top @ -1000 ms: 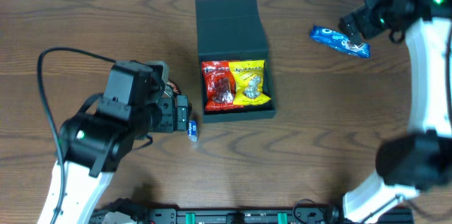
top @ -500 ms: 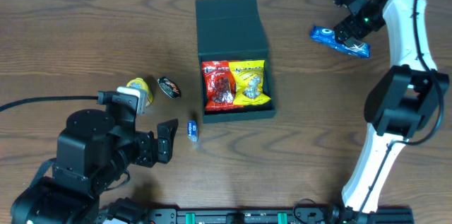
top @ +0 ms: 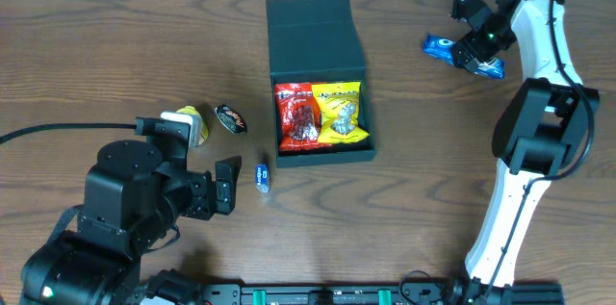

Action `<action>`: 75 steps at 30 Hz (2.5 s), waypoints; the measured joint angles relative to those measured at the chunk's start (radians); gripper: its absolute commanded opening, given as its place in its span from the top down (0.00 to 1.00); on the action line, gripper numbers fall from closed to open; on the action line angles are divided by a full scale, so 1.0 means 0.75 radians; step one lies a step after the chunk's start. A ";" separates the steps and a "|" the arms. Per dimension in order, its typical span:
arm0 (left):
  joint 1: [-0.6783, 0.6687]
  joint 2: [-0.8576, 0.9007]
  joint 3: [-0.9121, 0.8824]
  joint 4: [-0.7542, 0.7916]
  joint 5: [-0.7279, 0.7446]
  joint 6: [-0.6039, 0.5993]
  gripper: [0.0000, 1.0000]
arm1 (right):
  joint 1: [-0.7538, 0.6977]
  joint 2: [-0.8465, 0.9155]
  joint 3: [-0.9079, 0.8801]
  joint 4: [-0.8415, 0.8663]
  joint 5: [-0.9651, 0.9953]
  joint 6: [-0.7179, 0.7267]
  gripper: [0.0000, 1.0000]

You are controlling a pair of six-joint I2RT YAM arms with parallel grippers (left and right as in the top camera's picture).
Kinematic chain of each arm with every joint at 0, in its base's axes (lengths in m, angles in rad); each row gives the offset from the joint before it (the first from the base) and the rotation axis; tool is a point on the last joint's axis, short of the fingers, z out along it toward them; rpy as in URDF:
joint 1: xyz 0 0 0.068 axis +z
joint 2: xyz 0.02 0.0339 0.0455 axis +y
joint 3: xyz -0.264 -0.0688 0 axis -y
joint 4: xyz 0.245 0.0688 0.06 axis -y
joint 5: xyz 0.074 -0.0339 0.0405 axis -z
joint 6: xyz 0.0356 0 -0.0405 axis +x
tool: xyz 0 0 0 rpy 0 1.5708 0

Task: Pack container
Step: 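Retract the left arm and move the right gripper to the Oreo pack, then close the right gripper on the blue Oreo pack, then lift the Oreo pack and carry it left over the black box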

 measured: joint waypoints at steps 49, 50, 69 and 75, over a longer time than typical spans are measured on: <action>0.000 0.001 0.000 0.020 -0.040 0.000 0.05 | 0.000 0.070 0.003 -0.024 -0.002 0.098 0.81; 0.000 0.001 0.000 0.020 -0.040 0.000 0.05 | 0.000 0.070 0.003 -0.025 -0.001 0.101 0.90; 0.000 0.001 0.000 0.019 -0.100 0.000 0.05 | 0.015 -0.212 -0.004 -0.110 -0.286 0.614 0.98; 0.000 0.000 0.000 -0.032 -0.100 0.000 0.05 | 0.186 -0.544 0.000 -0.321 -0.396 1.056 0.98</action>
